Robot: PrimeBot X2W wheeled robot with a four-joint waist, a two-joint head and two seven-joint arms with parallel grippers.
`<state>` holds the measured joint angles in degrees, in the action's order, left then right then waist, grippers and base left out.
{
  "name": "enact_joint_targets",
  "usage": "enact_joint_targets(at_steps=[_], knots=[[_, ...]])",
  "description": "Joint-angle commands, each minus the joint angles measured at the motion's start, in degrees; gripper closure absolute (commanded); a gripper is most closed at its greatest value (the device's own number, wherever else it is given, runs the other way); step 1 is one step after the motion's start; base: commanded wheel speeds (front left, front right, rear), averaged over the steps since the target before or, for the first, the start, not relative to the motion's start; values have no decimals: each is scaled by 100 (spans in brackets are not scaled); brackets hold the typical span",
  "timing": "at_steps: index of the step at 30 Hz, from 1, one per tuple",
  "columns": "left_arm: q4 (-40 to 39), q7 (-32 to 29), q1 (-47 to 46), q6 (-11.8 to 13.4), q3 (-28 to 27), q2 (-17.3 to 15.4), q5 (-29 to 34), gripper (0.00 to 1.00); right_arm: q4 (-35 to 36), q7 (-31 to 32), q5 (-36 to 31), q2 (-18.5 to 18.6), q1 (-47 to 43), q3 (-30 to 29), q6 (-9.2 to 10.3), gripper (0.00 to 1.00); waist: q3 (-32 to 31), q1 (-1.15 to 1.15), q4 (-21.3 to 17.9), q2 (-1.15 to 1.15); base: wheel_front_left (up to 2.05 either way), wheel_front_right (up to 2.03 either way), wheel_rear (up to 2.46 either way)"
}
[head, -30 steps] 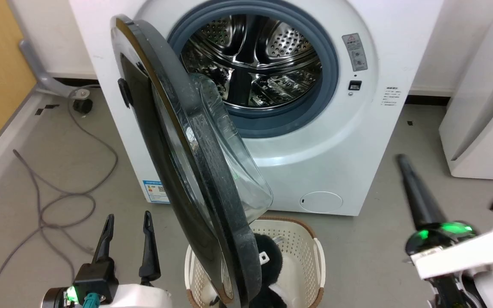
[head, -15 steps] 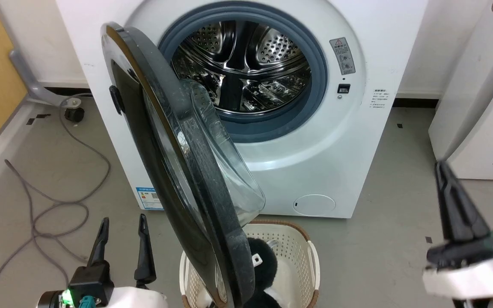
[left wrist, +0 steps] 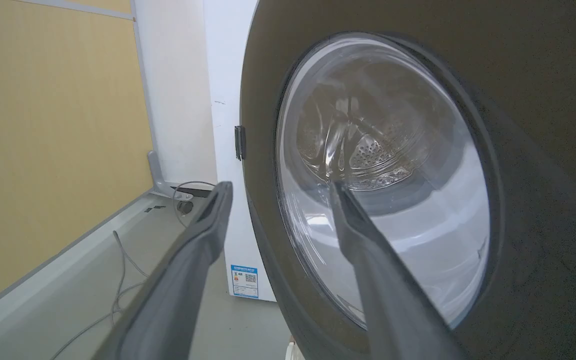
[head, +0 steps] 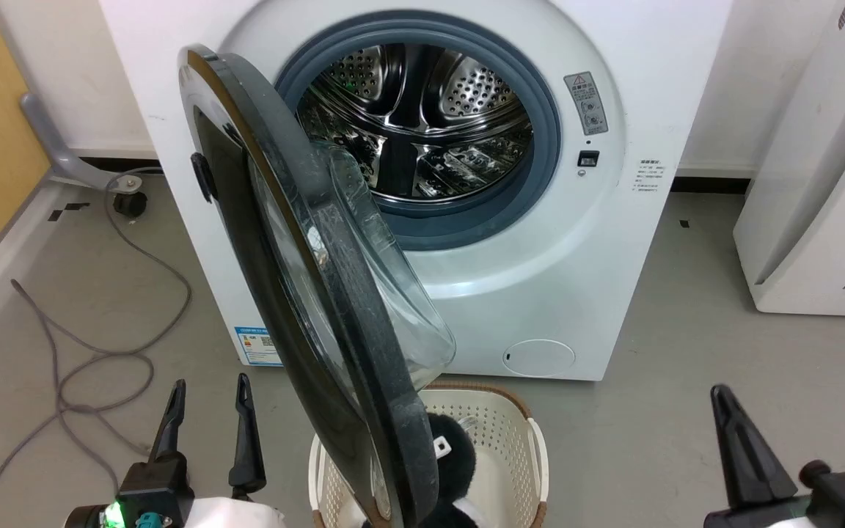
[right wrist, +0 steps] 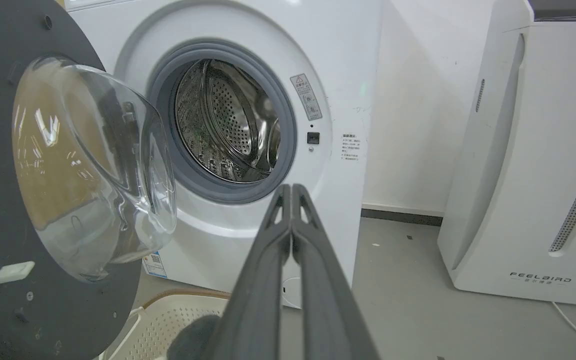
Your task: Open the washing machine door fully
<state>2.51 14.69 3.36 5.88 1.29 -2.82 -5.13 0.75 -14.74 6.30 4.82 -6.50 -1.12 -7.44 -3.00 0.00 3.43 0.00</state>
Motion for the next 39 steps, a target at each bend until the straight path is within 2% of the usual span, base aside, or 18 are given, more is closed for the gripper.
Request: enact_joint_targets(at_steps=[1,2,3,6,7,8,16,24,32,39], knots=[[9,30,44,1,-7,-6,28,0,-44,-26,-67,-43,-76,-4,-5,80,-4,0,8,0,0,0,0],[11,30,42,4,-11,-6,25,0,-109,-26,-93,-62,-96,-8,-5,36,-10,0,12,0,0,0,0],[13,30,42,8,-15,-6,22,0,-144,-26,-129,-78,-99,-17,-5,0,-17,0,15,0,0,0,0],[5,30,35,-16,-27,-6,2,0,-233,-26,-201,-121,-116,-47,-5,0,-36,0,18,0,0,0,0],[3,30,26,-32,-49,-6,6,62,-256,-26,-223,-132,-113,-49,-5,0,-44,0,20,0,0,0,0],[-1,30,6,-39,-89,-6,14,100,-271,-26,-244,-140,-111,-53,-5,0,-51,0,25,0,0,0,0],[-483,30,-428,-241,-306,-79,238,100,-259,-26,-362,-181,-104,-94,-5,0,-87,0,66,0,0,0,0],[-1552,30,-896,-374,-60,-63,375,100,-150,-26,-362,-192,-132,-124,-5,0,-100,0,65,0,0,0,0],[-2280,30,-1219,-572,782,-31,469,100,-44,-26,-295,-193,-172,-154,-5,0,-83,0,51,0,0,0,0],[-2440,30,-1298,-831,1806,-19,580,100,10,-26,-283,-193,-190,-151,-5,0,-44,0,66,0,0,0,0]])
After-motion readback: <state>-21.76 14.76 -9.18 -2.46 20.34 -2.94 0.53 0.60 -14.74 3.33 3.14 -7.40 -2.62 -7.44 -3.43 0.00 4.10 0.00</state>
